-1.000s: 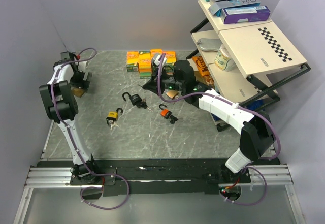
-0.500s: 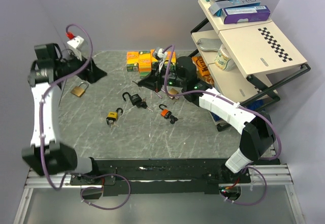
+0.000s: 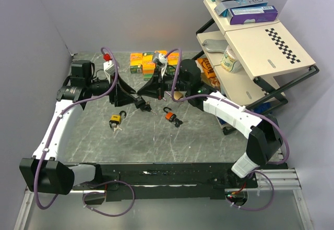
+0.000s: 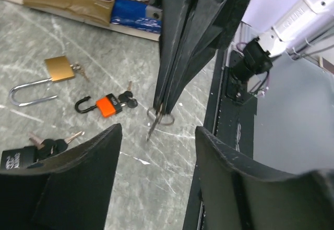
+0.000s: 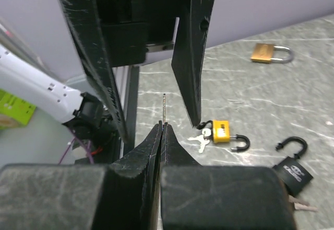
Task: Lock with the key
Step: Place the key at the center of the board, then pick up the lock from the center of the board.
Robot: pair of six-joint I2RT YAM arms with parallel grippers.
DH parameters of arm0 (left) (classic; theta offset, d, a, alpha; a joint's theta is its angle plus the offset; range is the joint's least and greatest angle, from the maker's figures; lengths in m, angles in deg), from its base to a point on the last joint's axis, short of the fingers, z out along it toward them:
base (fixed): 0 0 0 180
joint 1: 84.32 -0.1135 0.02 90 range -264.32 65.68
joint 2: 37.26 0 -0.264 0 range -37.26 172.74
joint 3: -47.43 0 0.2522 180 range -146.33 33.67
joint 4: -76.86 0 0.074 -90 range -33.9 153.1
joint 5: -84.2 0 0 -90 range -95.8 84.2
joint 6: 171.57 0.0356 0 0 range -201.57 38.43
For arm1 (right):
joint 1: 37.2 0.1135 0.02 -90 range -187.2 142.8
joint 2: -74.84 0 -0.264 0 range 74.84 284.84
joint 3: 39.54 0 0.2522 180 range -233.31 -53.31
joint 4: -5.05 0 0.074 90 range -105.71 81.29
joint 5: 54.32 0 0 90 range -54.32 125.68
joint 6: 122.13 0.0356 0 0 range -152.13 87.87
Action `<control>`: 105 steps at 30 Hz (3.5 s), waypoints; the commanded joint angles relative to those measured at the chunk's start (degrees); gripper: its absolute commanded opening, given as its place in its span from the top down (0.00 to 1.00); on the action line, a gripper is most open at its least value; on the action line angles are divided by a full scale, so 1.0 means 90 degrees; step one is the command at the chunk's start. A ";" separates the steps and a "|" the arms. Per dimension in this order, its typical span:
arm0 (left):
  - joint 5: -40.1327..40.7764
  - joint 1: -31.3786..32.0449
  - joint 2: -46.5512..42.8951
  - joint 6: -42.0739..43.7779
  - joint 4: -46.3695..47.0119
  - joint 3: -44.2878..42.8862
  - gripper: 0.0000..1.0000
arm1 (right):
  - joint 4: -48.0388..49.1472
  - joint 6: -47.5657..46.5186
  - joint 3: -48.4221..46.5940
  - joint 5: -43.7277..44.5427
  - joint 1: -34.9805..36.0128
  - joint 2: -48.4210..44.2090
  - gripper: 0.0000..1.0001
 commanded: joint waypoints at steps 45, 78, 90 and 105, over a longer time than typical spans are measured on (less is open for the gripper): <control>0.5864 -0.2409 0.3689 -0.4296 0.2779 -0.0050 0.99 | -0.2207 -0.1764 0.0218 0.2322 -0.0489 -0.0114 0.07; 0.5053 -0.2830 0.2968 -0.4072 0.1902 0.0302 0.11 | -0.4266 -0.2320 -0.1519 0.2829 -0.1105 0.1711 0.04; 0.3912 -0.2294 0.1484 -0.3037 0.1334 0.0419 0.04 | -0.5645 -0.3043 -0.2780 0.3650 -0.1388 0.3440 0.01; 0.3334 -0.2049 0.1229 -0.2939 0.1666 0.0448 0.04 | -0.5898 -0.3414 -0.3473 0.4470 -0.1545 0.4250 0.01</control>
